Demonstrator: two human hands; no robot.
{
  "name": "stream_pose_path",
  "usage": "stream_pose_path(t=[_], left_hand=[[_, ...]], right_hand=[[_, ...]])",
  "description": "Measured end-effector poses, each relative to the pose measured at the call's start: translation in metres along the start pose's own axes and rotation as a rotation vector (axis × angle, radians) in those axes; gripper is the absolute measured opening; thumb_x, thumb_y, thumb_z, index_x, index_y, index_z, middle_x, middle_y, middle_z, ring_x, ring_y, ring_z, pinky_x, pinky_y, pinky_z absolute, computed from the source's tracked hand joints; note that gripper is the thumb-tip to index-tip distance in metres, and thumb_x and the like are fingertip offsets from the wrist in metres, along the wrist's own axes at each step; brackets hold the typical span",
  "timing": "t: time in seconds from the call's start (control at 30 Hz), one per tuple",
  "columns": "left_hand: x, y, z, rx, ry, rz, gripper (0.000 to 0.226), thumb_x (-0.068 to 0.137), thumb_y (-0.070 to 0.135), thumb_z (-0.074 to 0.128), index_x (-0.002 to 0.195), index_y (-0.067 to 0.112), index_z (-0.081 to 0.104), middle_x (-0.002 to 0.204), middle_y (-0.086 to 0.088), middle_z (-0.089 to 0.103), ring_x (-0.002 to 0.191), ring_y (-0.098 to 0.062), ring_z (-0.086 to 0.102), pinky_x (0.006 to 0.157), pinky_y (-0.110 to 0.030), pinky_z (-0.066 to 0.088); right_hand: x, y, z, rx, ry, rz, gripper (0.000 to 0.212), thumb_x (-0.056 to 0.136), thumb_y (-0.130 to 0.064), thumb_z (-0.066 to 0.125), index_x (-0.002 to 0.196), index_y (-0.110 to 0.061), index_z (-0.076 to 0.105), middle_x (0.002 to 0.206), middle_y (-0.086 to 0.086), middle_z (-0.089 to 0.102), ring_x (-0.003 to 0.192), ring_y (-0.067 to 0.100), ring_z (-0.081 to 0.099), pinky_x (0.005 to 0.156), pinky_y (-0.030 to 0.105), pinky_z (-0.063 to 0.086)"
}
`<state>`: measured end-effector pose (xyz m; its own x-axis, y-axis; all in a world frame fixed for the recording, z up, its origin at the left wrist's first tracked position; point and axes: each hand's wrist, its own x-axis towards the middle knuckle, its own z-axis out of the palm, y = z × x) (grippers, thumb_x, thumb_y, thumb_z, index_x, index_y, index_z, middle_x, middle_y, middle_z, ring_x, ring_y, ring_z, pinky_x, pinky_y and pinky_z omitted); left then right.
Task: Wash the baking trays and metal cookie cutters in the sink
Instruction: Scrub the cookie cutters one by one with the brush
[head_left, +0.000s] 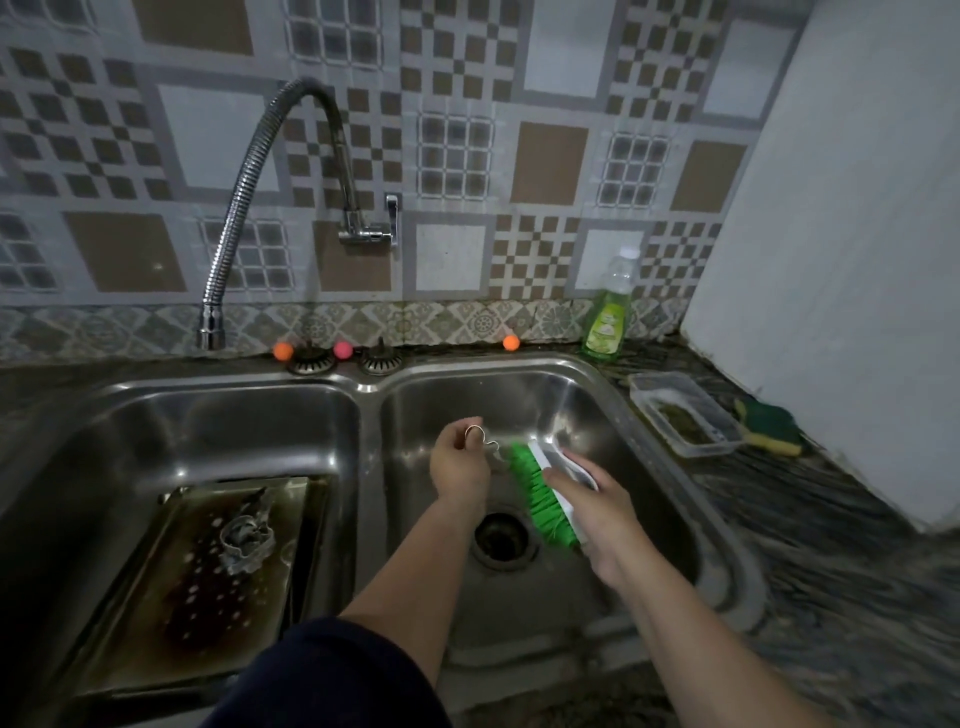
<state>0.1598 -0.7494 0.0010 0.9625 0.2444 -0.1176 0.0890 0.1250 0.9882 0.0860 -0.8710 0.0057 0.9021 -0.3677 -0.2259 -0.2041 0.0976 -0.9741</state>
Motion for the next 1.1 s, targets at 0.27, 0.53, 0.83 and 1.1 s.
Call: stream_pose_path(t=[0.27, 0.53, 0.83, 1.1], left_hand=[[-0.007, 0.019, 0.031, -0.276, -0.370, -0.440, 0.054, 0.100, 0.049, 0.034, 0.128, 0.010, 0.056, 0.123, -0.015, 0.063, 0.113, -0.032, 0.059, 0.104, -0.044, 0.043], [-0.007, 0.035, 0.042, -0.393, -0.328, -0.424, 0.061, 0.101, 0.046, 0.032, 0.137, -0.003, 0.043, 0.136, -0.017, 0.051, 0.124, -0.035, 0.051, 0.076, -0.034, 0.054], [-0.020, 0.039, 0.069, -0.486, -0.321, -0.461, 0.062, 0.100, 0.050, 0.030, 0.132, 0.000, 0.049, 0.126, -0.021, 0.058, 0.116, -0.034, 0.056, 0.086, -0.040, 0.047], [-0.041, 0.043, 0.100, -0.547, -0.232, -0.419, 0.057, 0.102, 0.040, 0.036, 0.130, -0.008, 0.047, 0.113, -0.018, 0.064, 0.107, -0.029, 0.059, 0.093, -0.036, 0.041]], right_hand=[[0.007, -0.029, -0.009, -0.051, -0.056, -0.098, 0.036, 0.081, -0.023, 0.073, 0.114, -0.035, 0.063, 0.118, -0.004, 0.061, 0.098, 0.009, 0.060, 0.066, 0.021, 0.049], [0.020, -0.055, -0.038, -0.526, -0.019, -0.544, 0.054, 0.080, -0.028, 0.073, 0.130, -0.033, 0.056, 0.121, -0.013, 0.059, 0.109, 0.007, 0.056, 0.092, 0.031, 0.050], [0.045, -0.066, -0.043, -0.715, -0.063, -0.773, 0.060, 0.077, -0.025, 0.074, 0.133, -0.030, 0.054, 0.118, 0.002, 0.062, 0.109, 0.021, 0.054, 0.092, 0.034, 0.048], [0.061, -0.060, -0.064, -0.771, -0.084, -0.793, 0.059, 0.074, -0.026, 0.073, 0.131, -0.030, 0.056, 0.117, 0.005, 0.063, 0.106, 0.027, 0.056, 0.089, 0.040, 0.049]])
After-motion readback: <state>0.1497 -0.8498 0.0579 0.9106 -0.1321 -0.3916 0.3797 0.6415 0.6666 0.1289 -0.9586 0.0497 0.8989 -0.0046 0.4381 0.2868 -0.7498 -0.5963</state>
